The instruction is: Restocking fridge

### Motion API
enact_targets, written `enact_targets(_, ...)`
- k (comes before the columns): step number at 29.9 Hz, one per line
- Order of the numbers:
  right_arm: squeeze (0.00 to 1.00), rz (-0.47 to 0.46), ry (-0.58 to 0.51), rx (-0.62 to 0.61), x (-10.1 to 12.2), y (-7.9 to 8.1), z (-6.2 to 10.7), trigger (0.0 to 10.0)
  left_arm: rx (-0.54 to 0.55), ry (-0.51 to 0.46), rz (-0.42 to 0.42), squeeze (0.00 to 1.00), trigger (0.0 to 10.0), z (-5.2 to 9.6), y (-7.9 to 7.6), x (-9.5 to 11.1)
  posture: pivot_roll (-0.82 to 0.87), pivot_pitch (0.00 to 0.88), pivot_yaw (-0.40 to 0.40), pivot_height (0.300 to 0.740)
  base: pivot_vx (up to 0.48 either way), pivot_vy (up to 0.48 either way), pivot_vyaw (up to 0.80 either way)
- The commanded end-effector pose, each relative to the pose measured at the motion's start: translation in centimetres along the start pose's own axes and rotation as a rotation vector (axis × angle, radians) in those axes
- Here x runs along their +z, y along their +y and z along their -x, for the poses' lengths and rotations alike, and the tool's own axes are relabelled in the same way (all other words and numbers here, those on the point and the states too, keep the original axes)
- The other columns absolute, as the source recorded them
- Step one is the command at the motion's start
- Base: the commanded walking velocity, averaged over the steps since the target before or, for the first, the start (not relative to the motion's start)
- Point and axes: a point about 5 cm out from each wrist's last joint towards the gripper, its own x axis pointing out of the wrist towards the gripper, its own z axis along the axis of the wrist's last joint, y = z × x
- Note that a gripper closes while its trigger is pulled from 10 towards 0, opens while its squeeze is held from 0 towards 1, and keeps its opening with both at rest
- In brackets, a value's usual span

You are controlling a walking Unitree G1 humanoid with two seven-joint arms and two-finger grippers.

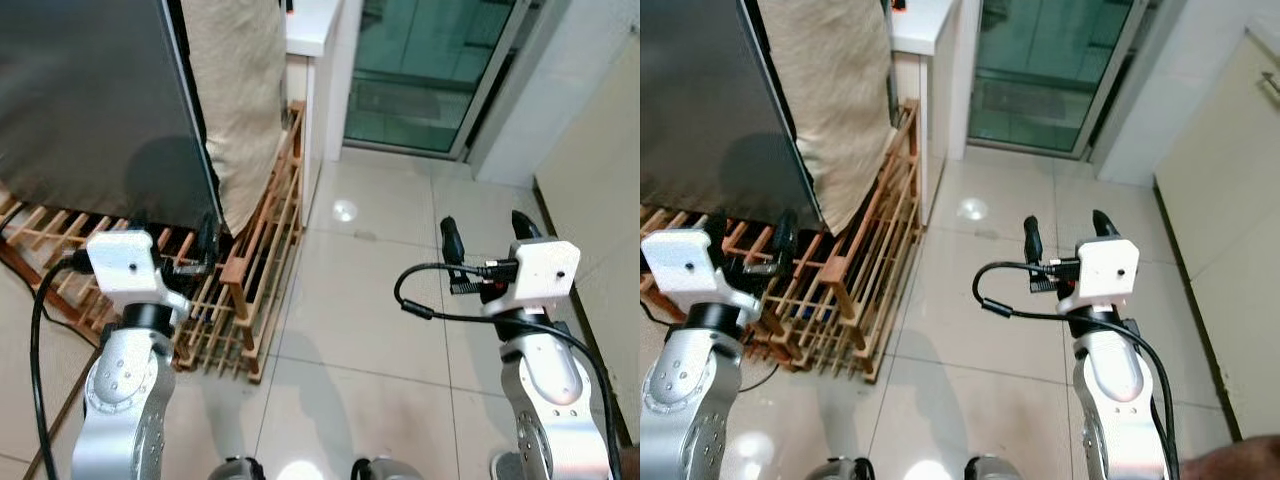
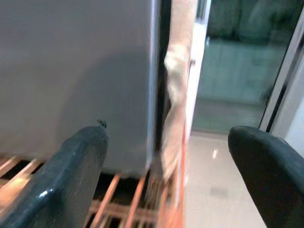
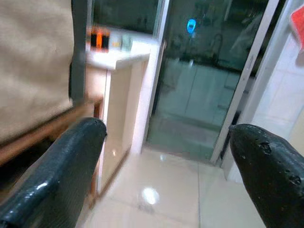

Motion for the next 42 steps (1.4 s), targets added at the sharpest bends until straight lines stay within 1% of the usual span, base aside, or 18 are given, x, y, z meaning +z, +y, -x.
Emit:
enact_targets(1,0.00,0.016,-0.010,-0.010,0.4,-1.1,0.7,10.0,-0.007,-0.002,-0.016,0.00,10.0,0.7,0.5,0.5,-0.10,0.095,-0.028,0.740,0.000,0.000,0.00)
enact_targets(3,0.00,0.027,0.014,-0.011,0.1,-1.6,1.5,10.0,0.012,0.009,-0.008,0.00,10.0,1.1,0.7,0.6,-0.10,0.097,-0.029,0.740,0.000,0.000,0.00)
enact_targets(5,0.00,0.025,0.028,-0.018,-0.1,-1.7,1.8,10.0,0.025,0.005,0.006,0.00,10.0,0.7,0.5,0.7,-0.10,0.094,-0.032,0.740,0.000,0.000,0.00)
enact_targets(6,0.00,0.018,0.029,-0.016,-0.2,-1.5,1.7,10.0,0.022,0.000,0.017,0.00,10.0,0.2,0.0,0.8,-0.10,0.092,-0.030,0.740,0.000,0.000,0.00)
enact_targets(8,0.00,0.015,0.028,-0.013,-0.2,-1.3,1.6,10.0,0.017,-0.001,0.022,0.00,10.0,0.0,-0.2,0.9,-0.10,0.092,-0.030,0.740,0.000,0.000,0.00)
enact_targets(9,0.00,0.009,0.019,0.000,-0.1,-0.8,1.4,10.0,-0.015,-0.018,0.032,0.00,10.0,-0.2,-0.7,1.2,-0.11,0.087,-0.028,0.740,0.000,0.000,0.00)
enact_targets(11,0.00,0.009,0.016,0.005,0.1,-0.6,1.5,10.0,-0.026,-0.031,0.052,0.00,10.0,-0.3,-0.8,1.4,-0.11,0.087,-0.028,0.740,0.454,0.000,0.00)
enact_targets(14,0.00,0.014,0.024,0.001,0.0,-0.9,1.6,10.0,-0.020,-0.030,0.052,0.00,10.0,-0.6,-0.8,1.4,-0.11,0.081,-0.025,0.740,0.480,0.000,0.00)
enact_targets(18,0.00,0.019,0.025,0.005,-0.1,-0.8,1.3,10.0,-0.007,-0.058,0.066,0.00,10.0,-1.2,-0.9,1.9,-0.11,0.072,-0.023,0.740,0.480,0.000,0.00)
enact_targets(28,0.00,0.020,0.008,0.016,0.0,-0.6,0.7,10.0,-0.012,-0.097,0.074,0.00,10.0,-1.7,-1.2,2.7,-0.11,0.062,-0.026,0.740,0.480,0.000,0.00)
enact_targets(31,0.00,0.020,0.005,0.017,0.0,-0.6,0.6,10.0,0.008,-0.108,0.075,0.00,10.0,-1.8,-1.1,2.9,-0.11,0.060,-0.026,0.740,0.480,0.000,0.00)
enact_targets(32,0.00,0.022,0.001,0.020,0.0,-0.5,0.3,10.0,0.034,-0.114,0.076,0.00,10.0,-2.0,-0.9,3.0,-0.11,0.060,-0.026,0.740,0.454,0.000,0.00)
enact_targets(34,0.00,0.024,-0.002,0.023,0.1,-0.5,0.1,10.0,0.049,-0.132,0.073,0.00,10.0,-2.0,-0.8,3.1,-0.11,0.054,-0.027,0.740,0.000,0.000,0.00)
enact_targets(42,0.00,0.024,0.001,0.035,-0.2,-0.3,-0.2,10.0,0.069,-0.120,0.068,0.00,10.0,-2.2,-0.8,3.0,-0.10,0.048,-0.030,0.740,0.000,0.000,0.00)
